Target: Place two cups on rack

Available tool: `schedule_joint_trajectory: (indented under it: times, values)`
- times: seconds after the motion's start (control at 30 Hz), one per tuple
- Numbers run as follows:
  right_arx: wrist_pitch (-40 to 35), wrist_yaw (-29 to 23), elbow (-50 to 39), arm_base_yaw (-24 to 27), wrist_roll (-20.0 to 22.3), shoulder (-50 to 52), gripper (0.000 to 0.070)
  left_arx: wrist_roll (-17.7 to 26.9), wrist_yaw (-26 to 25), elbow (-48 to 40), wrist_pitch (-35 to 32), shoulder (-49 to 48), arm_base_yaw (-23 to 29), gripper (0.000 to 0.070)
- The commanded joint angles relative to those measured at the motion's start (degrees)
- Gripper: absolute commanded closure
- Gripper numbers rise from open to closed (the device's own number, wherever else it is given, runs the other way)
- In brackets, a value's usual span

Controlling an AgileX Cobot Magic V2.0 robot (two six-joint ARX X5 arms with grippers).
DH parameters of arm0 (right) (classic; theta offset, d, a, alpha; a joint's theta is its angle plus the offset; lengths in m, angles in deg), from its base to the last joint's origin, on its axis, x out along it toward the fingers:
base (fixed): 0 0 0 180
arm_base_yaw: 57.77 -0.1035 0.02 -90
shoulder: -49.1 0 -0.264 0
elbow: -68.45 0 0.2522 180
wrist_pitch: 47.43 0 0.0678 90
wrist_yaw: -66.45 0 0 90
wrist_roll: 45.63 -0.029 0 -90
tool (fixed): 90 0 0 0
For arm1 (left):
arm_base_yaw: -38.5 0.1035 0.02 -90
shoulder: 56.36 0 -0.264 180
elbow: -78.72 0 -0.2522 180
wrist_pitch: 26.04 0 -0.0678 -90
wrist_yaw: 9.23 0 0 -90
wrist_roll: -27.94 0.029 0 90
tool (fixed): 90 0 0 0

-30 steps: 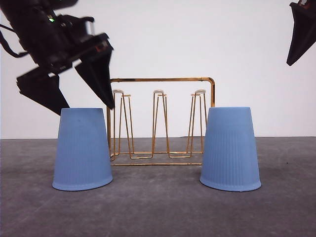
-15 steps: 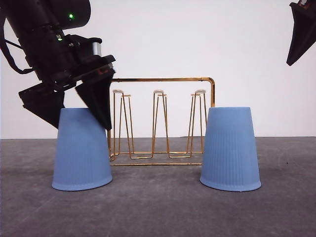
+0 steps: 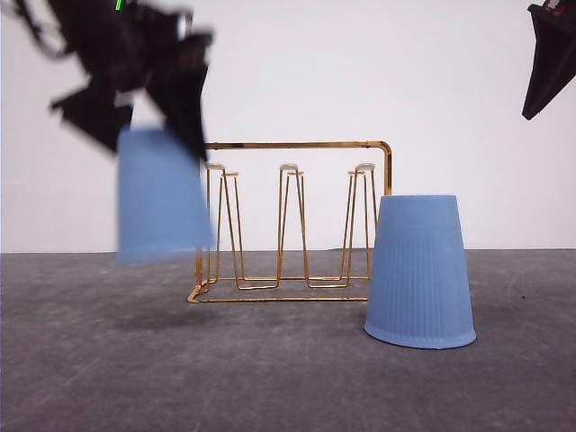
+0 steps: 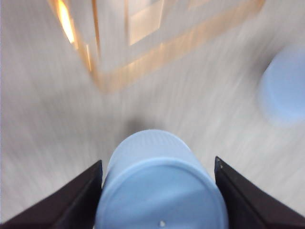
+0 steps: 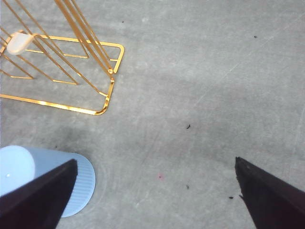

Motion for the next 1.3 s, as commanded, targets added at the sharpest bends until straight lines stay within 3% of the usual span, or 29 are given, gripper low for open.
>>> schedule_joint_trajectory:
  times: [0.0,0.3,0.53,1.07,1.13,1.23,1.27]
  values:
    - [-0.57,0.07,0.96,-0.09,0.43,-0.26,0.0027,1.27,0.09,5.01,0.92,0.63,-0.24,0.0395]
    - [-0.56,0.07,0.96,-0.09,0.41,-0.26,0.0027,2.82,4.91,17.27,2.42,1.25,0.07,0.0386]
    - [-0.59,0.07,0.96,-0.09,0.42,-0.26,0.0027,4.07,7.47,17.70,1.24,5.12,1.34,0.0375]
    - [-0.61,0.04,0.96,-0.09,0.42,-0.26,0.0027,4.25,7.50,17.70,-5.43,15.62,1.66,0.0374]
    - [-0.61,0.04,0.96,-0.09,0.42,-0.26,0.0027,4.25,7.51,17.70,-5.83,15.67,1.66,0.0355]
    - [-0.59,0.04,0.96,-0.09,0.42,-0.26,0.0027,4.25,7.49,17.70,-6.00,15.67,1.66,0.0233]
    - [-0.59,0.04,0.96,-0.09,0.42,-0.26,0.0027,4.25,7.49,17.70,-6.00,15.67,1.67,0.0221]
